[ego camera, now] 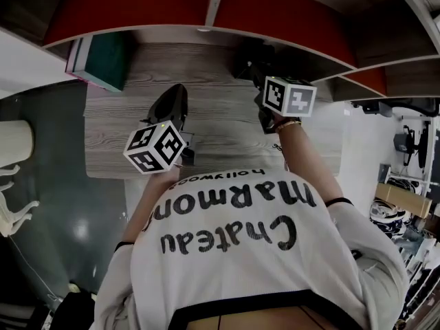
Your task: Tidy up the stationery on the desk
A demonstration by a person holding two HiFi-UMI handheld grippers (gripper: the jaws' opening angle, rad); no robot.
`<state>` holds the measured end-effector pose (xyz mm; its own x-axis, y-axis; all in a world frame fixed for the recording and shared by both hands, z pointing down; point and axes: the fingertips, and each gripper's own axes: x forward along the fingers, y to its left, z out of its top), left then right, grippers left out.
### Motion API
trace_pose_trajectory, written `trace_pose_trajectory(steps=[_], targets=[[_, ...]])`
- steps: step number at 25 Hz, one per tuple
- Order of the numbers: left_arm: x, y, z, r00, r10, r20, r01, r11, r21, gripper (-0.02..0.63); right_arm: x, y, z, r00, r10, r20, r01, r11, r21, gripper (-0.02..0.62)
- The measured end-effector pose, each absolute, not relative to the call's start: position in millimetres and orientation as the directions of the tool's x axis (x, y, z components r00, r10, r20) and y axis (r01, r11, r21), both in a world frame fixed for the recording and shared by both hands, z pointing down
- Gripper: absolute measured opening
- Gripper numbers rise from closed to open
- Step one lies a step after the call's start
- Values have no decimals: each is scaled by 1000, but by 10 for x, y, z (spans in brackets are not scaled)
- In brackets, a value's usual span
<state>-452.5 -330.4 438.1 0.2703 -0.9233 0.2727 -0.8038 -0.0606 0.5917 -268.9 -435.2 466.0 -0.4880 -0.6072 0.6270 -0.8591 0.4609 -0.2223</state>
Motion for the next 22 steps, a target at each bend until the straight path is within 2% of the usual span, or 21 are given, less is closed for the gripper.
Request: trace_pose_trajectory(steps=[16, 22], targets=[[-4550, -3046, 4360, 225, -930, 289, -824, -24, 566, 17, -2695, -4369, 4690, -526, -617, 586, -845, 455, -279, 61], [-4580, -2880, 4394, 195, -932, 307, -831, 10, 556, 17, -2736, -4359, 4672, -513, -627, 586, -831, 533, -157, 58]])
